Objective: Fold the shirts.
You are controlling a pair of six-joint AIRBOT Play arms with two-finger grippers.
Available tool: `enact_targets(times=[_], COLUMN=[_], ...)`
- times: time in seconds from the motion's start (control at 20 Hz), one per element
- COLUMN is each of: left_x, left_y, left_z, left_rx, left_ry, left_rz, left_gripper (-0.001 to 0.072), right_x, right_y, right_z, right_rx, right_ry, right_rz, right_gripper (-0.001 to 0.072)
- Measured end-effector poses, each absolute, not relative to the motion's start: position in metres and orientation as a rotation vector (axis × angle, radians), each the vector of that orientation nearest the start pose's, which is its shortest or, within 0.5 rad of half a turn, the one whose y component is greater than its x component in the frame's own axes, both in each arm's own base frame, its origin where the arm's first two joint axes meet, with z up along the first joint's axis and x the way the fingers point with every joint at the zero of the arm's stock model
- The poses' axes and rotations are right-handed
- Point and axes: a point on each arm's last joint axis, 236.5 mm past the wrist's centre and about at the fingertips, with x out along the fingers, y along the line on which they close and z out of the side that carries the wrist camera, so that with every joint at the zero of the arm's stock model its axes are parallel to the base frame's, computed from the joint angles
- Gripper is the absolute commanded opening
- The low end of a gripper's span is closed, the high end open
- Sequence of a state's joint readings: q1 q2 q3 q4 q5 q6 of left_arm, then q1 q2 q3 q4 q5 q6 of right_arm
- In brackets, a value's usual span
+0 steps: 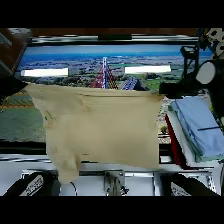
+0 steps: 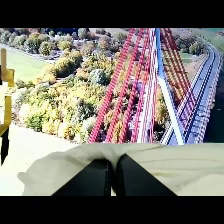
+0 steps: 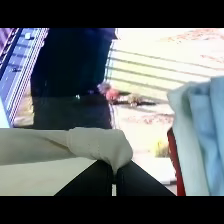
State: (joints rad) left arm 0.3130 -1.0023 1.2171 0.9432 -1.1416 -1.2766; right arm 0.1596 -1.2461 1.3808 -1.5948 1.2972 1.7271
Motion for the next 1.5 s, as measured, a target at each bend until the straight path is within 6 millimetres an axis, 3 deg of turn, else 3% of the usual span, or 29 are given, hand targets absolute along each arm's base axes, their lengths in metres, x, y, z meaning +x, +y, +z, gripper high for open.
enact_targets(times=[0.15, 0.3, 0.5, 0.7, 0.9, 1.15, 1.3, 1.5], left_x=[0.433, 0.469, 0.505, 0.520, 0.520, 0.492, 0.460, 0.415], left_y=[-0.016, -0.024, -0.022, -0.021, -0.027, -0.042, -0.047, -0.057], left_z=[0.133, 0.103, 0.087, 0.068, 0.036, 0.008, -0.003, -0.015], left_rx=[-0.400, -0.416, -0.415, -0.416, -0.429, -0.391, -0.329, -0.293], left_ry=[0.795, 0.774, 0.694, 0.687, 0.758, 0.920, 1.053, 1.238], left_rz=[-0.265, -0.250, -0.191, -0.162, -0.170, -0.243, -0.298, -0.381], left_gripper=[0.0036, 0.0036, 0.0037, 0.0037, 0.0037, 0.0036, 0.0036, 0.0036], right_x=[0.441, 0.481, 0.529, 0.552, 0.548, 0.520, 0.489, 0.433], right_y=[0.064, 0.071, 0.080, 0.090, 0.092, 0.087, 0.078, 0.069], right_z=[0.041, 0.019, 0.034, 0.050, 0.030, -0.003, -0.009, -0.028], right_rx=[0.041, 0.058, 0.088, 0.161, 0.183, 0.161, 0.095, 0.047], right_ry=[1.135, 1.042, 0.826, 0.705, 0.763, 0.938, 1.065, 1.304], right_rz=[0.022, 0.032, 0.060, 0.078, 0.072, 0.051, 0.040, 0.024], right_gripper=[0.0063, 0.0063, 0.0063, 0.0063, 0.0064, 0.0063, 0.0063, 0.0063])
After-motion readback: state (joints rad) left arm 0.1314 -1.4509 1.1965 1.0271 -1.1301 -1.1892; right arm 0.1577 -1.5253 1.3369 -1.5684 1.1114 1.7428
